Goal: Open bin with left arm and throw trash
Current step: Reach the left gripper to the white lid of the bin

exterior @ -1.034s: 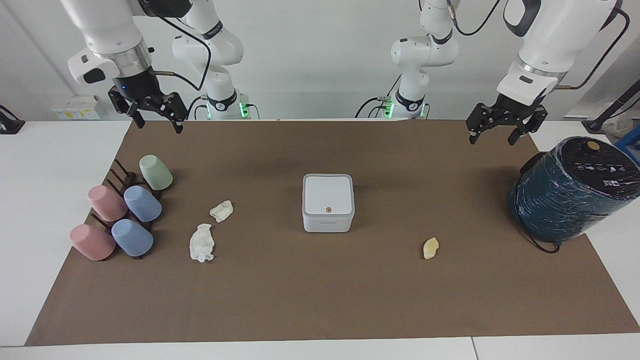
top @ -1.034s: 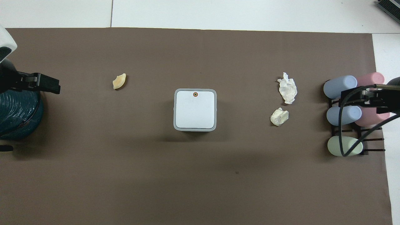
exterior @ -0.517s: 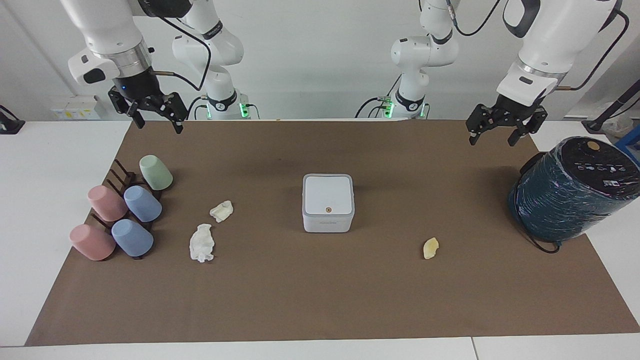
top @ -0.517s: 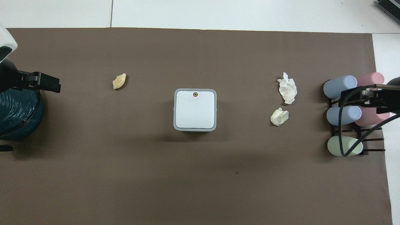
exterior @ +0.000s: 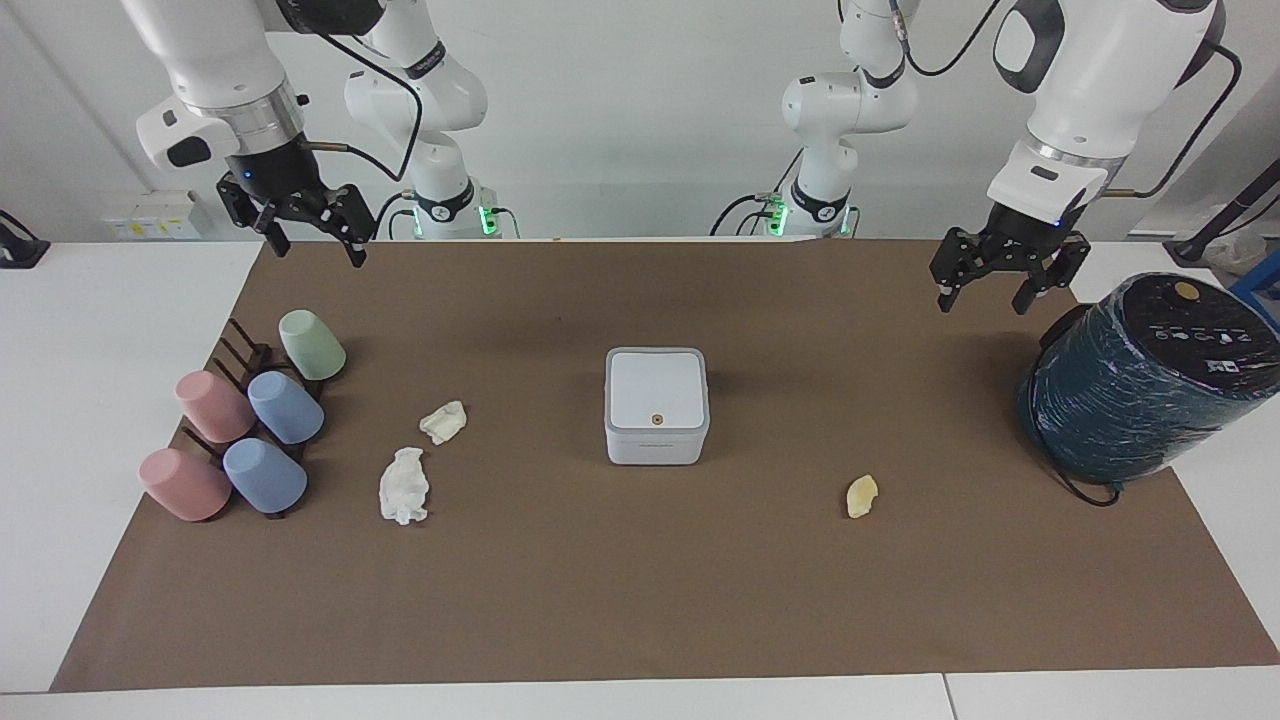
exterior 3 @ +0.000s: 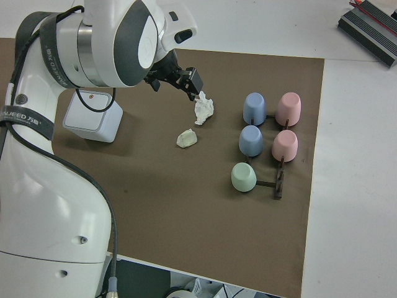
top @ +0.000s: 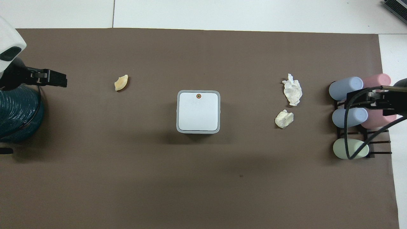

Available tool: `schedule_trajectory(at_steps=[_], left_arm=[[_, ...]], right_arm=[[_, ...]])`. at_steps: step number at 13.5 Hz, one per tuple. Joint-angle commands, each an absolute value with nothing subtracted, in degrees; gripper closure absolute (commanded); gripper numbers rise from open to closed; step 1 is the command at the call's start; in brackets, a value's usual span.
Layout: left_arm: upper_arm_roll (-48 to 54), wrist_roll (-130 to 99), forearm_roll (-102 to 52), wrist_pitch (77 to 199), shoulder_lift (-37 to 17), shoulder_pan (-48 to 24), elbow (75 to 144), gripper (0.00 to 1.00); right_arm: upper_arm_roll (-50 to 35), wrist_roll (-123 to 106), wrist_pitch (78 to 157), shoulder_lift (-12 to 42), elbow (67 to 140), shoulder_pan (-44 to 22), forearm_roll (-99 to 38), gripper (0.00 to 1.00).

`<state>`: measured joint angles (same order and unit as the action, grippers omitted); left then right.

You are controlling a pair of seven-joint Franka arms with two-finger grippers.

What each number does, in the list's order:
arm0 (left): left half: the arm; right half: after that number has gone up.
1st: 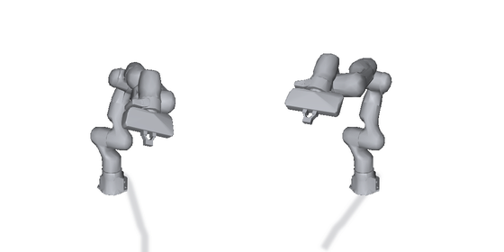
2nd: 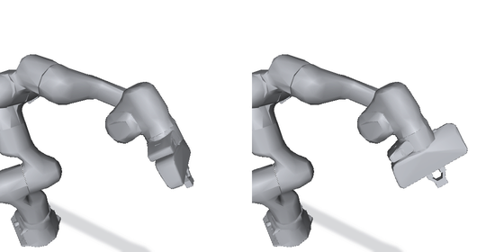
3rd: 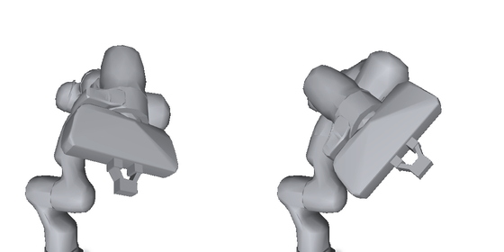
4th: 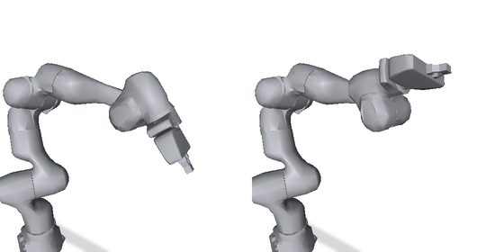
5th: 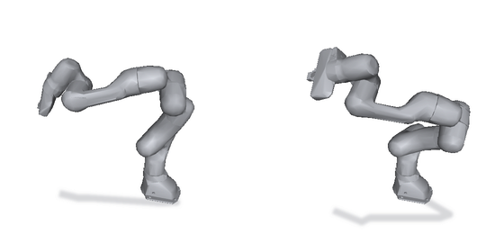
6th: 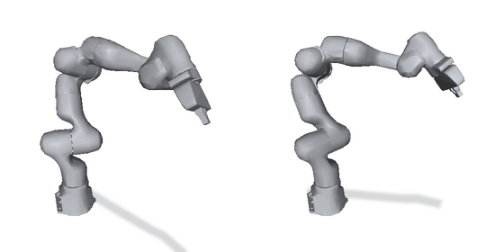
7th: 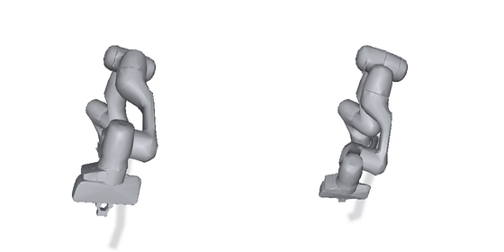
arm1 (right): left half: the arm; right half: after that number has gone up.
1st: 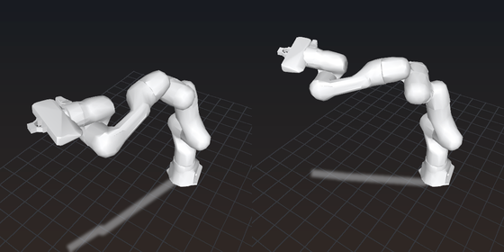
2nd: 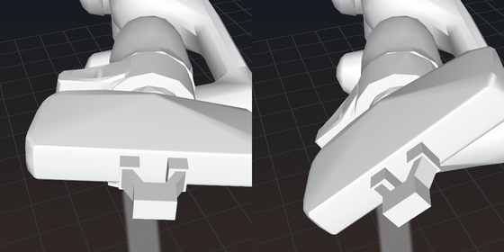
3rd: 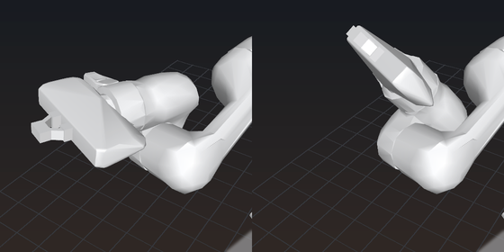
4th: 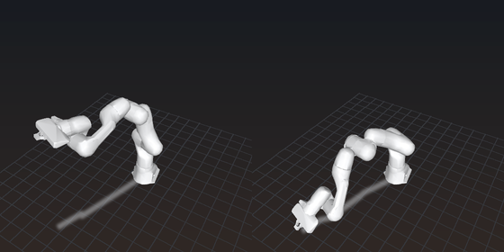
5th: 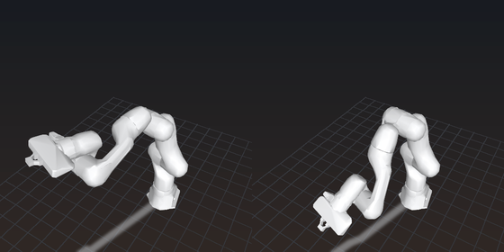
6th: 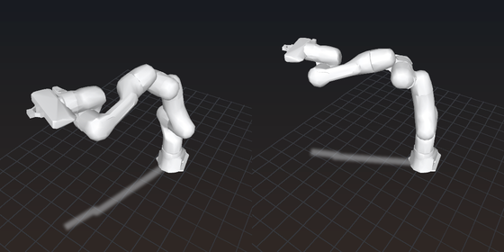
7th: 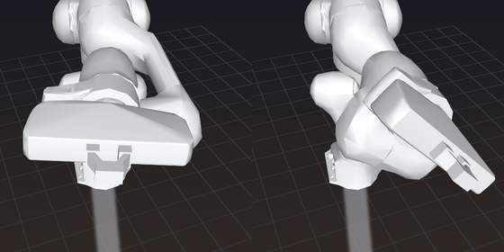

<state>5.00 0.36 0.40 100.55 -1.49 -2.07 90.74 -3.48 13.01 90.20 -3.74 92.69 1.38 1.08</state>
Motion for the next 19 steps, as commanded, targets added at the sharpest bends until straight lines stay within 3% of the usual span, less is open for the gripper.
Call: schedule_trajectory(at_steps=[1,2,4,7,11,19], left_arm=[[4.92,-3.23,0.53,104.4,1.84,-3.51,95.79,0.49],[4.92,-5.78,0.53,106.68,2.11,-5.08,97.11,0.57],[4.92,-12.79,0.53,112.03,2.81,-7.46,100.09,0.62],[4.92,-25.1,0.44,121.17,2.29,-12.11,103.62,0.78],[4.92,-33.82,-0.7,129.97,0.01,-17.21,106.87,0.85],[4.92,-52.12,-0.88,144.75,-8.17,-24.7,107.93,0.85]], right_arm=[[-4.04,12.13,90.0,-4.75,93.69,2.37,0.18,0.0],[-4.04,12.13,90.0,-4.75,93.69,2.37,0.09,0.0],[-4.04,12.13,90.0,-4.75,93.69,2.37,0.18,0.0],[-4.04,12.13,90.0,-4.75,93.69,2.37,0.18,0.0],[-4.04,12.13,90.0,-4.83,93.69,2.37,0.17,0.0],[-4.04,12.13,90.0,-4.83,93.69,2.37,0.17,0.0]])
